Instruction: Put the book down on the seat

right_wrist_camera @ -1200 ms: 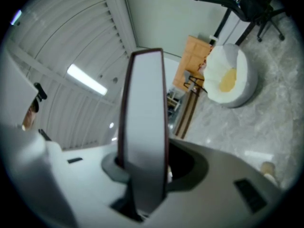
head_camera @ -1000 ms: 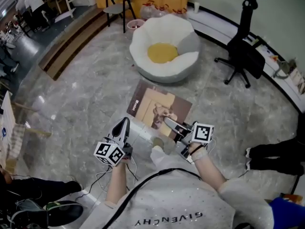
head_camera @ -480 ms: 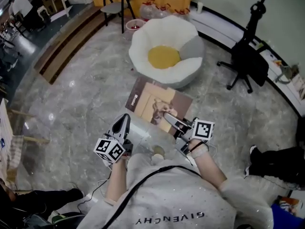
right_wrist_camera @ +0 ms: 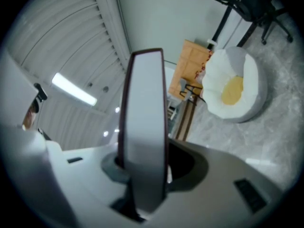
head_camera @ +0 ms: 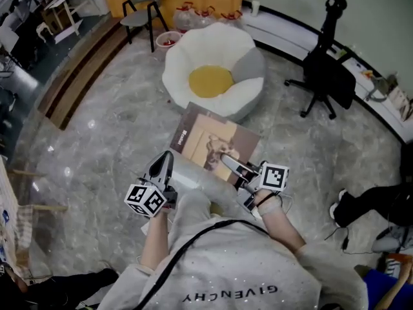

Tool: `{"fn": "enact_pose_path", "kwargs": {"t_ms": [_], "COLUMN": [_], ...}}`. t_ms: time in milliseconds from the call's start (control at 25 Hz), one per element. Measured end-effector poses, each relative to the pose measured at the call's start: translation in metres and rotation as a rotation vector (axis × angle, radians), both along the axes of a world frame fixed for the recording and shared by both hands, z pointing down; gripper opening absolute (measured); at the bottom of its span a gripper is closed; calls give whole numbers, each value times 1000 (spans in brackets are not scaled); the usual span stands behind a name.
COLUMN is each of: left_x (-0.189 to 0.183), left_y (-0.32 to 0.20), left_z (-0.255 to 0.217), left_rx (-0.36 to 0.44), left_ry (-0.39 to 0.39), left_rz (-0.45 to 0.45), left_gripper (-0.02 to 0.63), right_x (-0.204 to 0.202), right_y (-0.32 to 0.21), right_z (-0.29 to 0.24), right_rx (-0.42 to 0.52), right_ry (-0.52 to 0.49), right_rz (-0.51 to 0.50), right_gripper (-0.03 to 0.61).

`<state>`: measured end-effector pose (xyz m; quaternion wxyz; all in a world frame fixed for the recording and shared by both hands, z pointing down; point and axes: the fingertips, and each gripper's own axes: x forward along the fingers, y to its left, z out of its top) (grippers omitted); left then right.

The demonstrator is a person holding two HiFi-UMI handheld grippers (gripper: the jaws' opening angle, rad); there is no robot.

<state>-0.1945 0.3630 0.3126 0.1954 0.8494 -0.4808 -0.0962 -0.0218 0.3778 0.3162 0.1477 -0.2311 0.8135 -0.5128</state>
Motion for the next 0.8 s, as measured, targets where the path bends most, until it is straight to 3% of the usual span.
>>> {"fn": "enact_pose_path", "kwargs": {"t_ms": [280, 800], "left_x": [35, 36], "left_y": [-43, -164], "left_z": [14, 9], "left_rx": [-17, -45], "left_ry": [-4, 27], "left_rz": [52, 114], "left_gripper": [22, 23], "right_x": [28, 17], "right_y": [-32, -132], "right_z": [14, 6], "right_rx": [-20, -77], "right_ry": [6, 12], "right_rz": [25, 55], "right_gripper": [153, 153]}}
